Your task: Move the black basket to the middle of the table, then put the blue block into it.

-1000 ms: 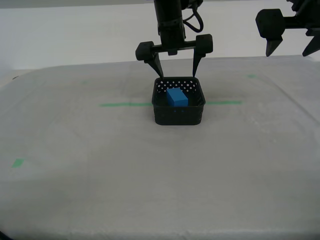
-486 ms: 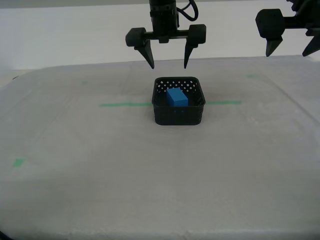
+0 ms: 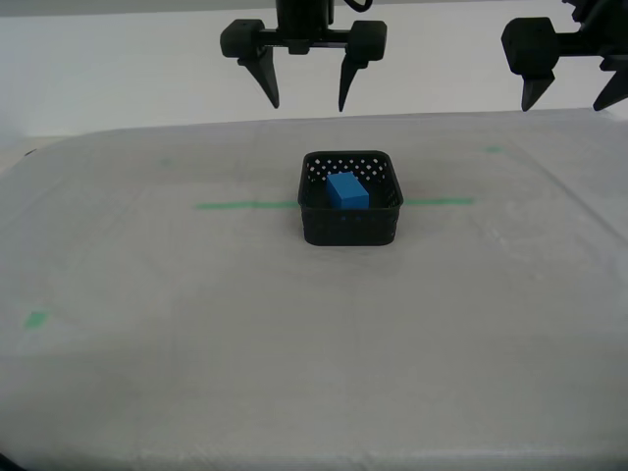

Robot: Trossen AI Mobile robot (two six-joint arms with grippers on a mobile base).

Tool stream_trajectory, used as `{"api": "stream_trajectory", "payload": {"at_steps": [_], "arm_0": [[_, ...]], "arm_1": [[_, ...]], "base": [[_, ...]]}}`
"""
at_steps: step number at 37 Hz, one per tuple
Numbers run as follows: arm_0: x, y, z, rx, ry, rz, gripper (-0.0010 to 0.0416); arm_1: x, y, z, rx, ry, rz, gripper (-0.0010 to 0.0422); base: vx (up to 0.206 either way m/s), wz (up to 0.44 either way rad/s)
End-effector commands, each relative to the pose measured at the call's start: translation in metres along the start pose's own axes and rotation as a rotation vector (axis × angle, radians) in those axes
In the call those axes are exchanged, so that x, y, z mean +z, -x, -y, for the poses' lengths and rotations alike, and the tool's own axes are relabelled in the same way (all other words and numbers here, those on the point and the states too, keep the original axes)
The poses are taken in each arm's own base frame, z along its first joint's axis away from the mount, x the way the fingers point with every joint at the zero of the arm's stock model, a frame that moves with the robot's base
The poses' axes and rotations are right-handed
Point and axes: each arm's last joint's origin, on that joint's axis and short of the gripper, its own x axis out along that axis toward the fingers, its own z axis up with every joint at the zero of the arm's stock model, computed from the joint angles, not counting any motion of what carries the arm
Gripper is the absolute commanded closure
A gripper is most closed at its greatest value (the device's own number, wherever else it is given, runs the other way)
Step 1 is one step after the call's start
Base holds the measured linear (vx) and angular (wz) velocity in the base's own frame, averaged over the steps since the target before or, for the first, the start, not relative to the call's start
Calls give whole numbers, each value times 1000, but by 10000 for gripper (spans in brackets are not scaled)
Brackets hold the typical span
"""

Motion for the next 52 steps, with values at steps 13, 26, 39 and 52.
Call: {"api": "stream_trajectory", "payload": {"at_steps": [13, 26, 39, 52], "arm_0": [[0, 0, 0, -2, 1, 1, 7], [0, 0, 0, -2, 1, 1, 7], [0, 0, 0, -2, 1, 1, 7], [0, 0, 0, -2, 1, 1, 7]], "arm_1": [[-1, -5, -30, 58, 15, -61, 11], [-24, -6, -71, 21, 117, 13, 11], [-54, -9, -114, 41, 200, 30, 11], [-67, -19, -124, 48, 193, 35, 11]], "base": [[0, 0], [0, 0], [0, 0], [0, 0]]}}
